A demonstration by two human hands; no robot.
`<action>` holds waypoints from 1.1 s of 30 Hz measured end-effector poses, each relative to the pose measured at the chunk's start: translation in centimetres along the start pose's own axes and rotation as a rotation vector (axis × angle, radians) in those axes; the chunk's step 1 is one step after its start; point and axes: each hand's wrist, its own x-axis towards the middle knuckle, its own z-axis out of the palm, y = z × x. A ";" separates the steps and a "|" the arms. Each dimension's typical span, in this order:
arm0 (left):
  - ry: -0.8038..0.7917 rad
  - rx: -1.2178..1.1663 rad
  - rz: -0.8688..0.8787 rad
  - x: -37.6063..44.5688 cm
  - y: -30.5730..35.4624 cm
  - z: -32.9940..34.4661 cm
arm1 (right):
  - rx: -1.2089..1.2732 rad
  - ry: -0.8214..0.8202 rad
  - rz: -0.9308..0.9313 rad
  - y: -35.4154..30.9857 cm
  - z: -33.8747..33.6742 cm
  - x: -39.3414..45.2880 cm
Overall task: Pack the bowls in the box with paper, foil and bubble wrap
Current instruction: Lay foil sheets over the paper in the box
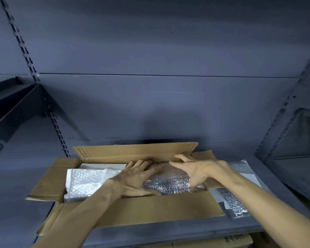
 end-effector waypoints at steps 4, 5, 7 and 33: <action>0.138 -0.130 -0.004 -0.7 0.5 -1.4 | 0.170 0.418 -0.099 2.1 0.9 -1.8; 0.166 -0.153 -0.011 -0.7 0.7 -1.8 | 0.184 0.565 -0.091 3.0 1.2 -2.3; 0.190 -0.181 -0.021 -0.5 1.4 -2.4 | 0.246 0.776 0.001 4.8 2.0 -3.4; 0.279 -0.235 0.198 7.4 13.8 -4.6 | 0.973 1.108 0.493 13.0 14.8 -8.4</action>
